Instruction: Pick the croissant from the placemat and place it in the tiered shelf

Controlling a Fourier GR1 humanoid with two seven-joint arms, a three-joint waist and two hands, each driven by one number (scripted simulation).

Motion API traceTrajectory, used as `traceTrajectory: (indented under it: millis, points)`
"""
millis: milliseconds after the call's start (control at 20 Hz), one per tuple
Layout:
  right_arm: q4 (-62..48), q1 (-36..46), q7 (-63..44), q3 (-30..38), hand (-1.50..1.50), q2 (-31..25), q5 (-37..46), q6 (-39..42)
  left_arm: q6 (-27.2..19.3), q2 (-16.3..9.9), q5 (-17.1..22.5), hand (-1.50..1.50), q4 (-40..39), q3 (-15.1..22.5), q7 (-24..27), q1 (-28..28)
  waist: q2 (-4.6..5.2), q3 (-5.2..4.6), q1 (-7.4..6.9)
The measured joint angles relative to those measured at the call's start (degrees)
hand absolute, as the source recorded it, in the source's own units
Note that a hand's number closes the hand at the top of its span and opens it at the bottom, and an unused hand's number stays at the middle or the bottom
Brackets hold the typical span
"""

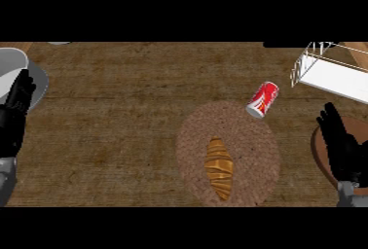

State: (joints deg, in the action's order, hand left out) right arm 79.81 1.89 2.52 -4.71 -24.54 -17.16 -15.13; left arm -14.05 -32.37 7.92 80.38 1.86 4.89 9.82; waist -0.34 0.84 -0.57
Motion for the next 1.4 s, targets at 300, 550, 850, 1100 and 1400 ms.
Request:
traceTrajectory:
  millis: [300, 550, 850, 1100, 1400]
  points:
    - [7.6, 5.2, -6.1, -2.9, -1.5, 1.5, 0.9, -0.5, 0.8, 6.3, -1.4, 0.0, 1.7, 6.0, -2.7, 1.6, 0.12, -0.7, 0.96]
    - [6.0, 3.4, -5.8, -1.7, 1.5, 2.3, 4.4, -7.3, 2.3, 9.4, 0.0, 0.0, 1.7, 8.7, -3.5, 0.7, 0.49, -0.98, 2.56]
    - [6.2, -2.7, 3.3, -2.5, -1.5, 11.2, 14.0, -24.9, 2.7, 12.8, -0.4, 0.0, 2.3, 11.7, -4.4, 0.2, 0.29, -0.87, 1.82]
    - [11.2, -8.2, 11.5, -2.4, -1.5, 14.0, 10.7, -21.4, 2.9, 14.6, -1.4, 0.0, 2.7, 12.3, -5.3, 0.3, 0.24, -0.83, 1.31]
    - [20.2, -10.6, -0.3, -9.7, -1.5, 5.6, 16.7, -16.2, 2.6, 16.2, -2.7, 0.0, 1.8, 12.9, -5.2, 0.8, 0.23, -0.95, 1.01]
